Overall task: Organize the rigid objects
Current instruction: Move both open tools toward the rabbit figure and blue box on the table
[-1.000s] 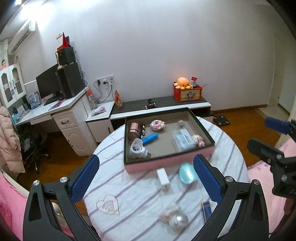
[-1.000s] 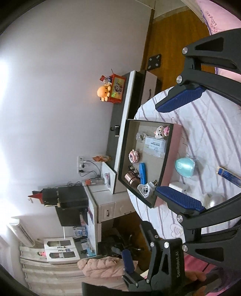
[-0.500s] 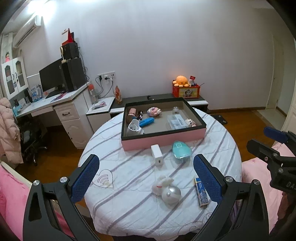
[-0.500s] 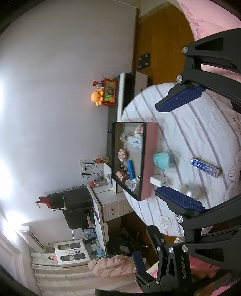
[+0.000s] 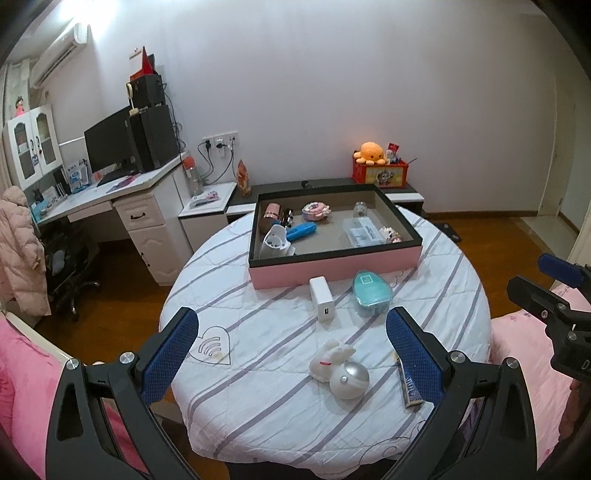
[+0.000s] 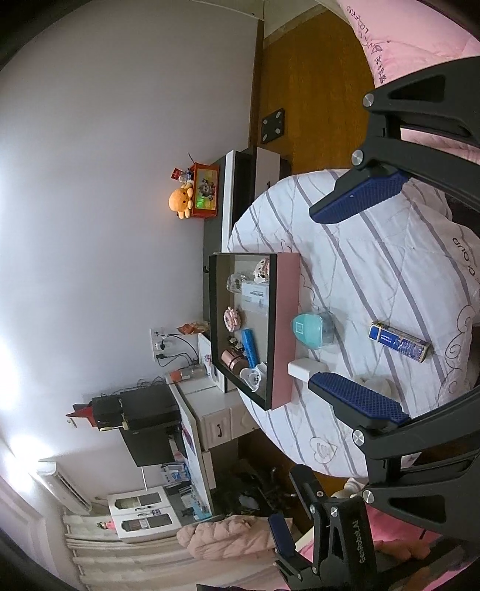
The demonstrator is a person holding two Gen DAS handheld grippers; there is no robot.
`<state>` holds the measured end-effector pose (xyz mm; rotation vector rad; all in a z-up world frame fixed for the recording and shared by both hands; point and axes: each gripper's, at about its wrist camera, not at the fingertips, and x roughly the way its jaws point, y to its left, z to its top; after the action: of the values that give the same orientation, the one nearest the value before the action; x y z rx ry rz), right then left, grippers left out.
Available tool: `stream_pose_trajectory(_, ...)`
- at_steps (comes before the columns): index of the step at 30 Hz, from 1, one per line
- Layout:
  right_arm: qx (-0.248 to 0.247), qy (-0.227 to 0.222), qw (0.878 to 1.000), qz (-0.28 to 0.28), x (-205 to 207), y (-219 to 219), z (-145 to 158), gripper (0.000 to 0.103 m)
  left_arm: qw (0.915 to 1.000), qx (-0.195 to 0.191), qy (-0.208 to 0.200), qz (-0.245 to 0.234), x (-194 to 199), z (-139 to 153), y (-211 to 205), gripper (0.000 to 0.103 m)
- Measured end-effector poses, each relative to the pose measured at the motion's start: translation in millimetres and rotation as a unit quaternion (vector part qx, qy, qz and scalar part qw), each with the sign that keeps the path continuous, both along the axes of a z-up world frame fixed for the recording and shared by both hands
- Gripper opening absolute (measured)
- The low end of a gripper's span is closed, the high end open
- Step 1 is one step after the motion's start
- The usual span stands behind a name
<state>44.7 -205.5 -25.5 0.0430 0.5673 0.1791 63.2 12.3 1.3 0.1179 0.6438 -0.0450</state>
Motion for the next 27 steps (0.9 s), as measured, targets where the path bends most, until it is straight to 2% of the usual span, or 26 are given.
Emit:
stream_pose_trajectory(11,-0.022,0.045,0.999,0.01,14,17,-22,0.084,0.9987,0.012,0.049,0.011,17,-29,7,0.103)
stream_pose_trajectory(20,-0.044,0.122,0.991,0.018,40,34,-62,0.084,0.992,0.0,0.123,0.029,34,-79,27,0.103)
stream_pose_trajectory(27,-0.054,0.192,0.98,0.019,59,50,-107,0.084,0.9844,-0.008,0.169,0.047,41,-112,49,0.103)
